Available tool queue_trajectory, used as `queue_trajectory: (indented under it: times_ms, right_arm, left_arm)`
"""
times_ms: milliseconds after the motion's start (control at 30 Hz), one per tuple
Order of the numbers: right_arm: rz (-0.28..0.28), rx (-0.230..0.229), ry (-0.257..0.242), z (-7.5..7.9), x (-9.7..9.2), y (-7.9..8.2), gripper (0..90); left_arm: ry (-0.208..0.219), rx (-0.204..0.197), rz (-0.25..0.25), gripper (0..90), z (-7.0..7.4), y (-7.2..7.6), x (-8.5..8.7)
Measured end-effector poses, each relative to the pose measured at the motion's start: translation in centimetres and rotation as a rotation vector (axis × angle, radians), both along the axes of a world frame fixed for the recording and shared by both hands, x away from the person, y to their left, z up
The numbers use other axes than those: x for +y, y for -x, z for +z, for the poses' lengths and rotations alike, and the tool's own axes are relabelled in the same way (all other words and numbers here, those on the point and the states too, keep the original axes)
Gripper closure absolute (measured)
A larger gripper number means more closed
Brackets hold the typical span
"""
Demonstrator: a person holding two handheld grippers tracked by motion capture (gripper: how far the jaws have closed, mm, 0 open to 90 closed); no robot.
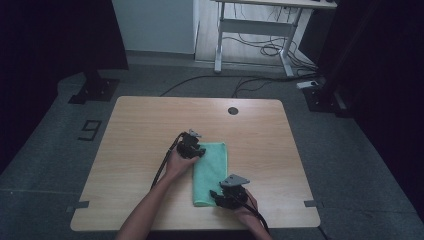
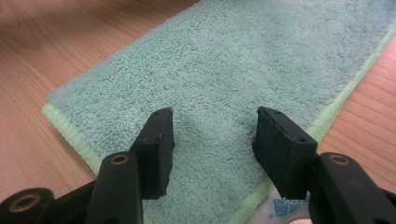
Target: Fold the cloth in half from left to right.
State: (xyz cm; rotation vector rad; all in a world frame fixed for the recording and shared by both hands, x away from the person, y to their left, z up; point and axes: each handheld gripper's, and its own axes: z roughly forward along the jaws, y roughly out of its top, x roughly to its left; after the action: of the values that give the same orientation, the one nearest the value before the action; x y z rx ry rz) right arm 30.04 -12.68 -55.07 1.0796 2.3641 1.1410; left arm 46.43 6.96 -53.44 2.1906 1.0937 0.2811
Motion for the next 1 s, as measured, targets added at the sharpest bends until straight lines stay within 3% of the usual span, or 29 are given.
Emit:
queue_trajectory:
  times_ms: [167, 267, 600, 1000]
  right_arm:
    - [0.007, 0.001, 0.0, 0.0, -0.2, 0.1, 46.6]
    - [0.01, 0.012, -0.011, 0.1, -0.2, 0.0, 44.4]
    - [-0.008, -0.029, -0.067, 1.3, -0.8, -0.6, 42.4]
    - [-0.038, -0.062, -0.082, 2.5, -0.9, -2.7, 41.7]
  left_arm:
    - [-0.01, -0.006, -0.001, 63.5, 0.0, 0.2, 0.0]
    - [-0.024, -0.03, 0.0, 62.0, 0.4, 0.4, 0.0]
    - [0.057, -0.057, 0.018, 59.0, 2.8, 1.1, 2.4]
    - [0.058, -0.054, 0.019, 56.0, 3.0, 1.8, 3.9]
